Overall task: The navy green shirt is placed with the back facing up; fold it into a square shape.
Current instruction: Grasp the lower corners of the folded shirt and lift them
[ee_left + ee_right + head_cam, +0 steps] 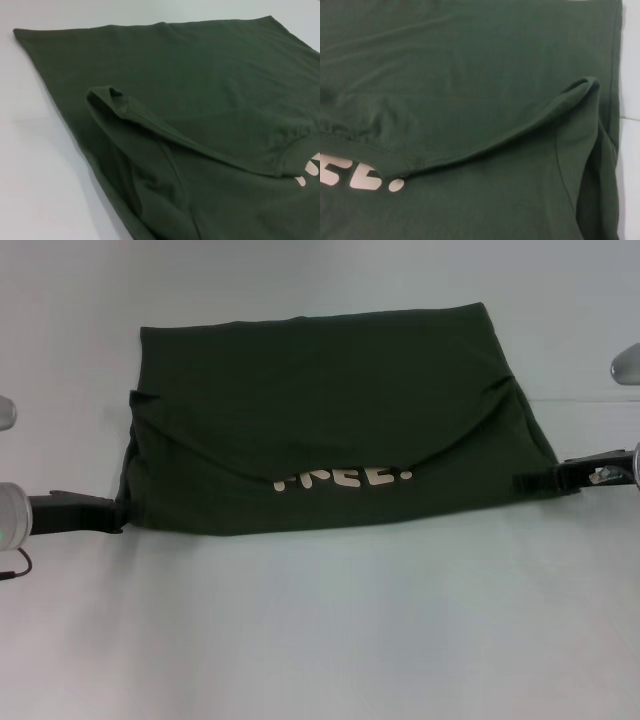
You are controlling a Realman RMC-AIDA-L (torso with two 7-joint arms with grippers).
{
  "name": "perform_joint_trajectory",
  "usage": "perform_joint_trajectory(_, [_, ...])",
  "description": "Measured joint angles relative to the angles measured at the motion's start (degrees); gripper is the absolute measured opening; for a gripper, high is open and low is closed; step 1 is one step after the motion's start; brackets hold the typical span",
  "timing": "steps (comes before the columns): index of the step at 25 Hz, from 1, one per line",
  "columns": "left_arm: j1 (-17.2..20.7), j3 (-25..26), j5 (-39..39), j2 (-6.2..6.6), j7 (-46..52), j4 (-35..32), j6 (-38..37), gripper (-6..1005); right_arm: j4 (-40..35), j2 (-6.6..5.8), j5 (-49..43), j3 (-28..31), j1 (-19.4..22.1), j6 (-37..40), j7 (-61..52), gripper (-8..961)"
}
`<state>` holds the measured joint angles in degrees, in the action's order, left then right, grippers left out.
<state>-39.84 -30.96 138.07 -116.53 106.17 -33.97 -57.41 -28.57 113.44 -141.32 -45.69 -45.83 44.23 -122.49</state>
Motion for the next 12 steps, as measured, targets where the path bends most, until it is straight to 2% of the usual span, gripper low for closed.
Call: perform_joint_trajectory(12, [0.03,0.03,0.01,0.0,0.0,0.05,0.02,0,1.36,0.32,-0.07,-2.14,-0.05,-2.45,-0.2,864])
